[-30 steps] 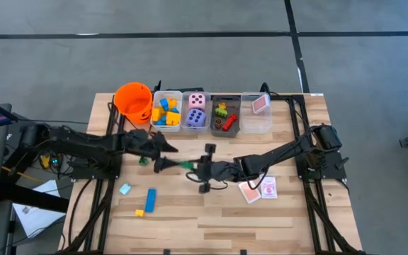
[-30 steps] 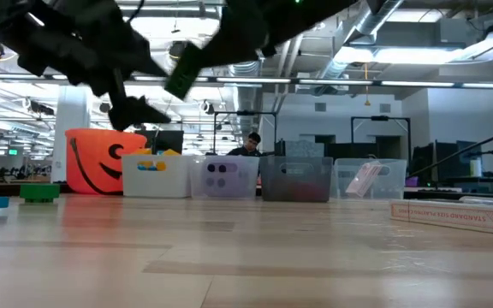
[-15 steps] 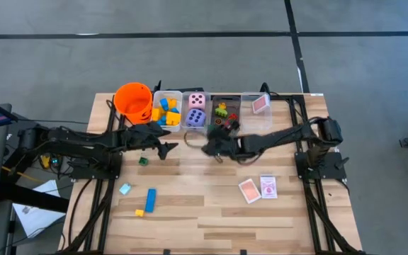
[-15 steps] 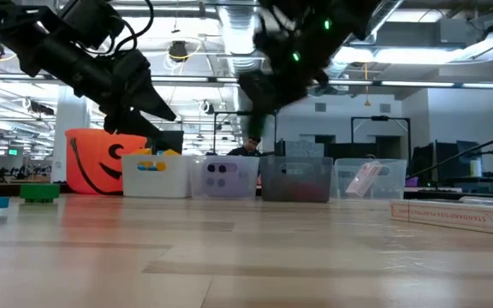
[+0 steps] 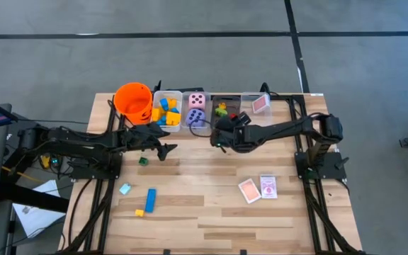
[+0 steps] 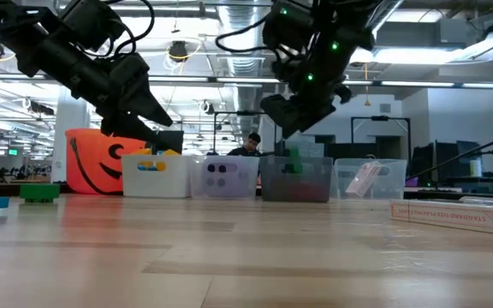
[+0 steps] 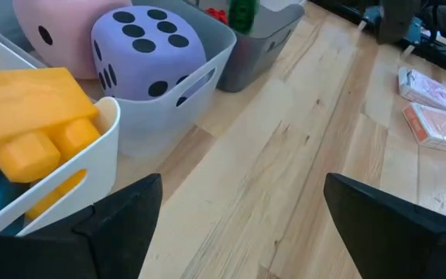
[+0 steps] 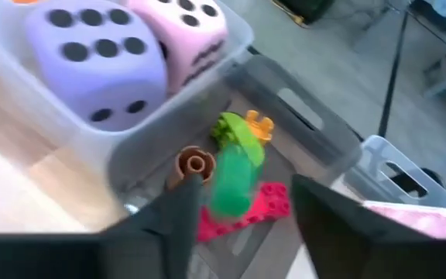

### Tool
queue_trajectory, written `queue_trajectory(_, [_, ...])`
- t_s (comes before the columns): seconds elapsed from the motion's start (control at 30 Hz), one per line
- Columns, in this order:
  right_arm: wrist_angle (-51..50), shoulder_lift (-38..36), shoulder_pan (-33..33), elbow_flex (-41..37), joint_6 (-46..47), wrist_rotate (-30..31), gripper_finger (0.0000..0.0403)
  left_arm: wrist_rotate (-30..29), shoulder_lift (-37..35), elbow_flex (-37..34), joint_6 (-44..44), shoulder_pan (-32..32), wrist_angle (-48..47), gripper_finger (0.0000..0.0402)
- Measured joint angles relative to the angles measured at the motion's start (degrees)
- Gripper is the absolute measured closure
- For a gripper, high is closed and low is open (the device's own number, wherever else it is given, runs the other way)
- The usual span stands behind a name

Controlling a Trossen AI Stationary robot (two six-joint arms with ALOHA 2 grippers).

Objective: Pick & Place Toys
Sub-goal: Put the green game piece into the black bin

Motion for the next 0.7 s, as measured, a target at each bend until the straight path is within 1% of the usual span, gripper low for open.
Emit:
queue_trajectory(0.07, [0.9,0.02,0.36,0.0,-0.66,-0.04,0.0158,0.0,0.0,0.0,-0.02,0.0,0.01,0.0051])
queue_trajectory(0.13, [1.65,0.02,0.83,0.0,-1.14,-0.08,0.0123,0.0,0.0,0.0,0.01,0.0,-0.01,0.0051])
queue_trajectory(0.2, [2.86,0.02,1.55,0.0,-3.45,-0.71,0.0101,0.0,0.0,0.0,0.03,0.0,-0.02,0.0051])
queue_trajectory(0.27, [5.3,0.02,3.19,0.0,-7.28,-2.21,0.0087,0.61,0.0,0.02,0.03,-0.01,-0.45,0.0051])
queue_trajectory(0.33, [8.29,0.02,5.67,0.0,-11.81,-4.65,0.0082,3.8,0.0,0.02,1.12,-0.04,-1.56,0.0051])
queue_trajectory(0.4, [11.47,0.02,8.56,0.0,-15.42,-6.43,0.0081,9.57,0.0,0.02,3.08,-0.46,-2.6,0.0051])
queue_trajectory(0.47, [13.63,0.02,11.75,0.0,-17.31,-6.49,0.0083,14.56,0.0,0.02,3.29,-1.46,-3.36,0.0051])
queue_trajectory(0.5, [14.39,0.02,13.22,0.0,-17.73,-6.39,0.0084,15.76,0.0,0.02,3.31,-2.21,-3.4,0.0051])
queue_trajectory(0.63, [16.33,0.02,18.85,0.0,-18.64,-6.19,0.0087,16.17,0.0,0.02,4.98,-6.81,-4.83,0.0051])
queue_trajectory(0.7, [16.81,0.02,20.97,0.0,-18.63,-6.2,0.0087,15.92,0.0,0.07,5.9,-9.23,-7.36,0.0051])
